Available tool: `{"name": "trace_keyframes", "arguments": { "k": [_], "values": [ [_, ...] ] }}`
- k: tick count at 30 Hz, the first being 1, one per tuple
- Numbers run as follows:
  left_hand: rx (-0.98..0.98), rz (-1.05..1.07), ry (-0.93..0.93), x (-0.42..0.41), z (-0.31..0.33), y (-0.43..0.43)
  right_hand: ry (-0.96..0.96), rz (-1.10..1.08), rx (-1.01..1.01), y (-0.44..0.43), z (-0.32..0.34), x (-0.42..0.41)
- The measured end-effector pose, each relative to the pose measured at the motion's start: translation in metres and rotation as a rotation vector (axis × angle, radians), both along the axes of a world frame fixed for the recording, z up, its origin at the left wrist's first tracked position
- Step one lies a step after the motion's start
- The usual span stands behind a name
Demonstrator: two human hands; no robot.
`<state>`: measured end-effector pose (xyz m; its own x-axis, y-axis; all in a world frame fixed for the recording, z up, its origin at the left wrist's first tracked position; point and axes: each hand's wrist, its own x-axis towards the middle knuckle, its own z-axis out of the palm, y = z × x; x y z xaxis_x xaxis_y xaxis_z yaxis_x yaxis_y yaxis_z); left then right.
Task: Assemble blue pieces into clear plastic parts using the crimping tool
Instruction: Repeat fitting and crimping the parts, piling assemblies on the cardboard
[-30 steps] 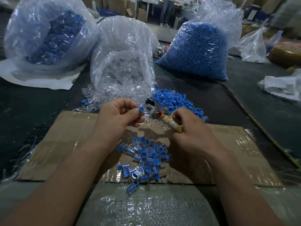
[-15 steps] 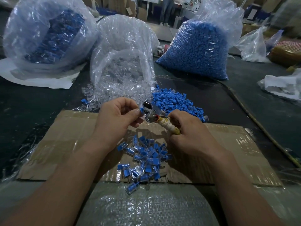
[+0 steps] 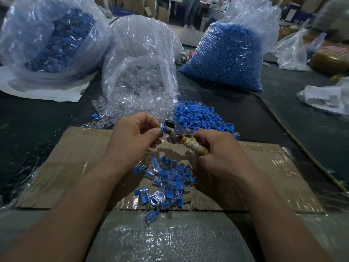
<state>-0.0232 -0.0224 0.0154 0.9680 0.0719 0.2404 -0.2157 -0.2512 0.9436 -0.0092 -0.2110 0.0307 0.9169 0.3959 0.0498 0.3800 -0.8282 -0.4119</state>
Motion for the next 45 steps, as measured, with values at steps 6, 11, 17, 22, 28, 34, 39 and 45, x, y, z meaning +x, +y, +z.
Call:
{"name": "trace_keyframes", "arguments": {
  "k": [6, 11, 17, 22, 28, 34, 39, 45],
  "values": [
    [0.035, 0.036, -0.021, -0.002, 0.000, -0.002, 0.004, -0.009, -0.002, 0.003, 0.001, -0.001],
    [0.062, 0.054, -0.037, -0.002, -0.001, -0.002, 0.010, -0.015, 0.009, 0.003, 0.000, -0.002],
    [0.104, 0.083, -0.054, -0.003, -0.002, -0.002, 0.005, -0.019, 0.014, 0.003, -0.002, -0.001],
    [0.108, 0.102, -0.064, -0.002, -0.003, -0.002, -0.003, -0.029, 0.023, 0.003, -0.003, -0.001],
    [0.148, 0.138, -0.081, -0.003, -0.004, -0.003, -0.012, -0.032, -0.004, 0.004, -0.005, -0.001],
    [0.133, 0.135, -0.069, -0.002, -0.002, -0.002, -0.037, -0.021, -0.018, 0.004, -0.009, 0.002],
    [-0.028, 0.172, -0.033, 0.000, 0.001, 0.003, -0.034, -0.008, -0.045, -0.001, -0.008, 0.003],
    [-0.300, -0.134, 0.202, -0.003, 0.010, 0.015, 0.045, -0.019, -0.038, -0.007, -0.005, 0.003]
  ]
}}
